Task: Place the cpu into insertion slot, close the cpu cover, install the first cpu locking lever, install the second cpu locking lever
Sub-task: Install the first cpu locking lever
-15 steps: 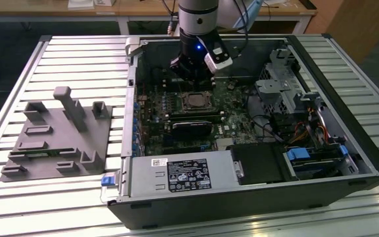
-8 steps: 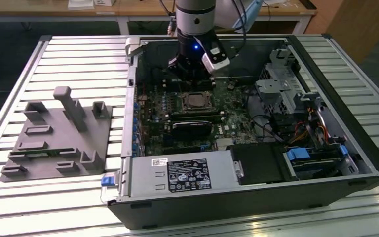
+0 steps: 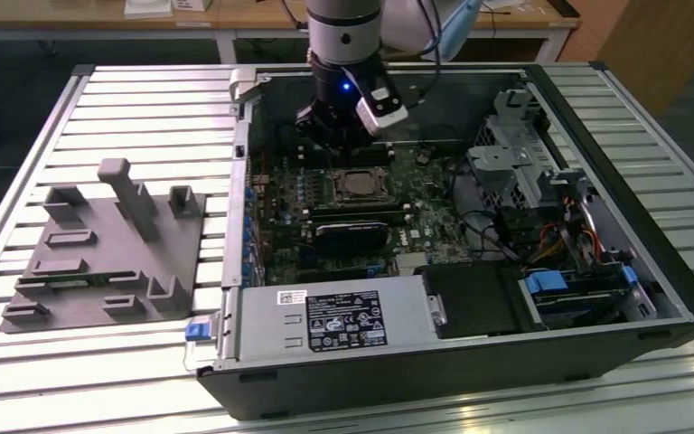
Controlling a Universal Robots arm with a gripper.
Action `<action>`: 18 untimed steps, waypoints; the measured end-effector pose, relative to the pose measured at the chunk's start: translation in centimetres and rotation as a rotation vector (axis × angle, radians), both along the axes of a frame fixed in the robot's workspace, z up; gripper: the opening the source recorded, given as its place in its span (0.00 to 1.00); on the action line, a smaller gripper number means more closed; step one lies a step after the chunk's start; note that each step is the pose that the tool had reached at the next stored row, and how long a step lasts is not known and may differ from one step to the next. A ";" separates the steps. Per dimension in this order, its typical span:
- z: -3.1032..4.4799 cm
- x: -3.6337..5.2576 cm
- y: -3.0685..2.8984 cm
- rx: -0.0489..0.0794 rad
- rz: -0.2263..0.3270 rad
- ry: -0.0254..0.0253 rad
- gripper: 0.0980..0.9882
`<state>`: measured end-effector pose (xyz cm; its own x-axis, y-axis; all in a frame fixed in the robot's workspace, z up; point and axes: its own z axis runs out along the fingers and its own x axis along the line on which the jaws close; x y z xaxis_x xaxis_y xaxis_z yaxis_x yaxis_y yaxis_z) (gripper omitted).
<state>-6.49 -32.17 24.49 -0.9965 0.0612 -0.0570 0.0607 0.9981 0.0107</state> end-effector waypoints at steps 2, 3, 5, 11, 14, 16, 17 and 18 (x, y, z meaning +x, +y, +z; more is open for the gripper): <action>0.00 -0.28 0.00 0.000 0.000 -0.0004 0.01; 0.00 -0.43 0.00 0.000 0.000 -0.0007 0.01; 0.00 -0.71 0.00 0.000 0.000 -0.0011 0.01; -0.01 -1.77 0.00 0.000 0.000 -0.0026 0.01; -0.03 -2.34 0.00 0.001 0.000 -0.0028 0.01; -0.06 -2.71 0.00 0.004 0.000 -0.0027 0.01; -0.07 -2.88 0.00 0.006 0.000 -0.0027 0.01; -0.09 -3.06 0.00 0.010 0.000 -0.0028 0.01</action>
